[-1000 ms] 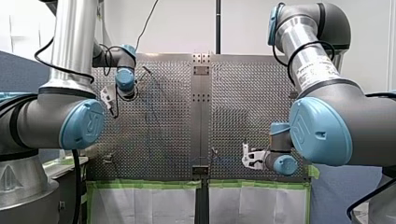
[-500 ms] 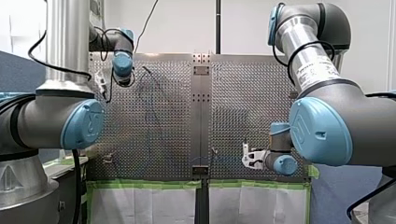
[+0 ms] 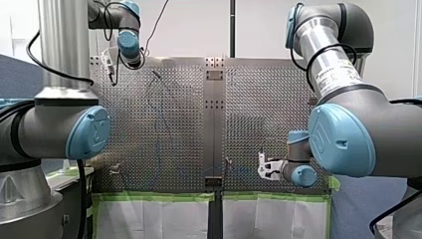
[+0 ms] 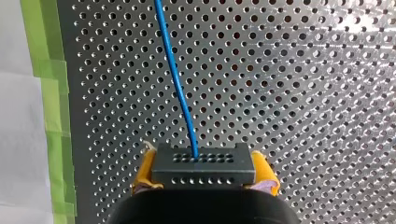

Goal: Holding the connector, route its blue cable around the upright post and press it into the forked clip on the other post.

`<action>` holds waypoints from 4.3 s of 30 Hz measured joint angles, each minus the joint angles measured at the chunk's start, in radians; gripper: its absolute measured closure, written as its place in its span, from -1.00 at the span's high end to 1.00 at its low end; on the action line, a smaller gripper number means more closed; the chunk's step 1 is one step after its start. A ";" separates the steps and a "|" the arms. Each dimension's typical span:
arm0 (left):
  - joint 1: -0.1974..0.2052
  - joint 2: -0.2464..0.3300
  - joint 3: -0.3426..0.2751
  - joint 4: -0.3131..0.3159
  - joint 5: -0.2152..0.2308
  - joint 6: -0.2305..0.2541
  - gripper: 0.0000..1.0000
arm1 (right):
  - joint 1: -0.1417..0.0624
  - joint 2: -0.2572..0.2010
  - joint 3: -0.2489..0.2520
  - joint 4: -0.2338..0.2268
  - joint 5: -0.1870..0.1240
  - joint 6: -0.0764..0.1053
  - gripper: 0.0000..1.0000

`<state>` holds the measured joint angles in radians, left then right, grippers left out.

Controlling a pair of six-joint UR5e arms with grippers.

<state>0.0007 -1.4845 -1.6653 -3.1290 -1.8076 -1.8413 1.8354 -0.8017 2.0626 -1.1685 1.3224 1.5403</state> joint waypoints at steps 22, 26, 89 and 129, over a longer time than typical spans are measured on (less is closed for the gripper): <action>-0.004 0.184 0.049 -0.194 0.191 0.039 1.00 | 0.000 0.000 0.000 -0.005 0.000 0.000 -1.00; -0.005 0.173 0.030 -0.228 0.206 0.041 1.00 | 0.001 0.000 -0.001 -0.005 0.000 0.000 -1.00; -0.032 0.132 -0.110 -0.248 0.154 0.139 1.00 | 0.009 0.000 -0.014 0.011 0.000 -0.001 -1.00; -0.335 -0.128 -0.056 0.085 -0.004 0.424 1.00 | 0.012 0.000 -0.015 0.017 0.000 -0.005 -1.00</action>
<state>-0.3345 -1.6122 -1.7212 -3.0440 -1.8115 -1.4170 1.8476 -0.8017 2.0473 -1.1518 1.3224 1.5356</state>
